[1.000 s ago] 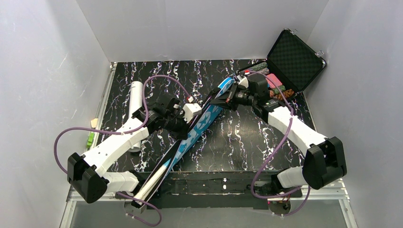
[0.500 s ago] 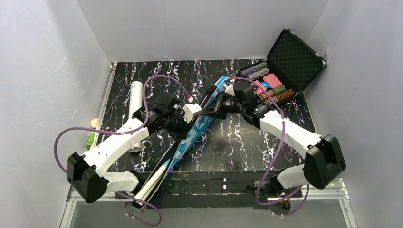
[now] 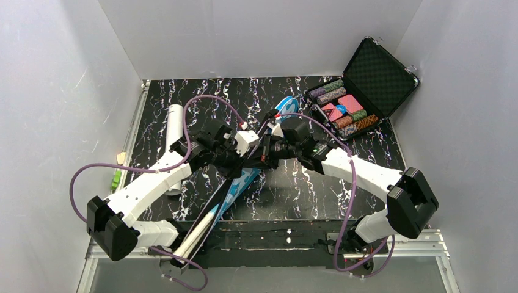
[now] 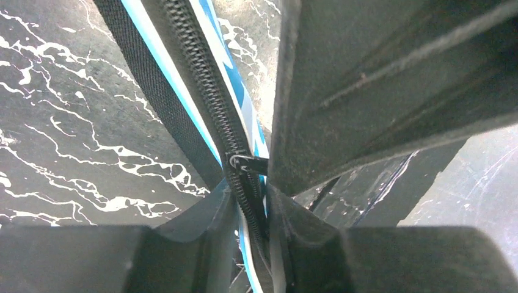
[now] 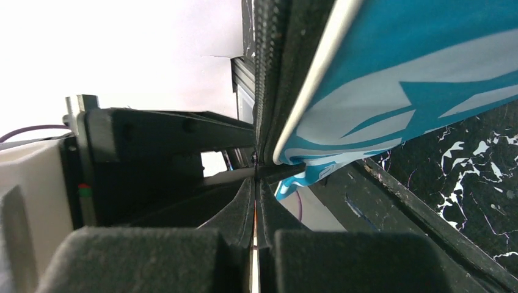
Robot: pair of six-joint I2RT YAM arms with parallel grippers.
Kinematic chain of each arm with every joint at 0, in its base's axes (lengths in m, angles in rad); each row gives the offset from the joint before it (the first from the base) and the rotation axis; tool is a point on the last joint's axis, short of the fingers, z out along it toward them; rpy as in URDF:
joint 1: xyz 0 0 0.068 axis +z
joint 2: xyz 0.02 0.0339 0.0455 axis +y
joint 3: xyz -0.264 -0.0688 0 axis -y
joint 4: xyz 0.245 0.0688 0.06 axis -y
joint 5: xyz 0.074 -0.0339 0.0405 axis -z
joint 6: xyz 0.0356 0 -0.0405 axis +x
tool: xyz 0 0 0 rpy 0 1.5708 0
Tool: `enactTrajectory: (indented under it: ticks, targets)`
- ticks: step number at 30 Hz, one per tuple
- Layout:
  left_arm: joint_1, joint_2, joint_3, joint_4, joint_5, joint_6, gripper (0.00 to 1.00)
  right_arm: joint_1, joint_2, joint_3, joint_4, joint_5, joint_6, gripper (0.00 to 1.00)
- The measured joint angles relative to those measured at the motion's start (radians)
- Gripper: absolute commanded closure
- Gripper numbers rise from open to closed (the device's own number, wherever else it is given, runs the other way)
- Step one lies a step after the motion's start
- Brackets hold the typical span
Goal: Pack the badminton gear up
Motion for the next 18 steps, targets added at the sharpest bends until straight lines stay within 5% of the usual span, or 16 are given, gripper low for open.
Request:
enactTrajectory:
  ticks: [3,6,12,18]
  targets:
    - [0.000,0.002,0.019,0.006,0.005,-0.011,0.39,0.004,0.000,-0.007,0.001,0.003,-0.001,0.99]
    - [0.000,0.002,0.049,0.014,0.021,-0.019,0.27,0.006,0.000,-0.014,-0.003,0.008,-0.002,0.99]
    - [0.010,0.002,0.096,0.007,0.081,-0.033,0.27,0.008,-0.004,-0.014,-0.016,0.015,-0.005,0.99]
    - [0.108,0.029,0.148,0.030,0.119,-0.051,0.37,0.008,-0.017,-0.014,-0.028,0.032,-0.005,0.99]
